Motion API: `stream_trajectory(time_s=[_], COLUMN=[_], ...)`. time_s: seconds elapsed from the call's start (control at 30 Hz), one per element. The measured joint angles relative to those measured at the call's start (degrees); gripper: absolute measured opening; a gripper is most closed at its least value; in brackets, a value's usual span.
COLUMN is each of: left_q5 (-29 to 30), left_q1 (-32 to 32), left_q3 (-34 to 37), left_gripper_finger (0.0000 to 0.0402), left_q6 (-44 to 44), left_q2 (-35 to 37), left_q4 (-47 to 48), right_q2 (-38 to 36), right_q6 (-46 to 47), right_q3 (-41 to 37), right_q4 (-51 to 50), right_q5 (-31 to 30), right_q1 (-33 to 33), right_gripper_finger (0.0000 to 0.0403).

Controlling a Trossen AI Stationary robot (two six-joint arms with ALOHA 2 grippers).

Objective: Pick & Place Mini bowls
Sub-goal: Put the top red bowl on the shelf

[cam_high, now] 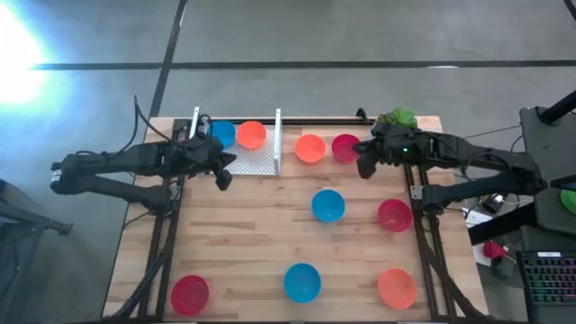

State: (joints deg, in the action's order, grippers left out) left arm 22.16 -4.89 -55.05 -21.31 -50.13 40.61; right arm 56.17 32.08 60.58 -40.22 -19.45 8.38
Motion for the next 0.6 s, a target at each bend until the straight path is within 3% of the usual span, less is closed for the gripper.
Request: stream_trajectory(time_s=[0.13,0.3,0.6], left_q5=[0.03,0.03,0.03], left_q1=[0.00,0.00,0.00], left_q3=[-0.09,-0.09,-0.09], left_gripper_finger=[0.0000,0.0000,0.0000], left_q6=[0.22,0.64,0.90], left_q2=[0.12,0.13,0.15], left_q4=[-0.03,-0.07,-0.46], right_q2=[2.60,8.02,18.95], right_q6=[5.95,9.38,8.05], right_q3=[0.00,0.00,0.00], right_q4=[-2.09,-3.34,-5.10], right_q5=[0.87,8.75,15.36], right_q1=[1.20,4.61,13.03], right_gripper_finger=[0.0101,0.0138,0.0157])
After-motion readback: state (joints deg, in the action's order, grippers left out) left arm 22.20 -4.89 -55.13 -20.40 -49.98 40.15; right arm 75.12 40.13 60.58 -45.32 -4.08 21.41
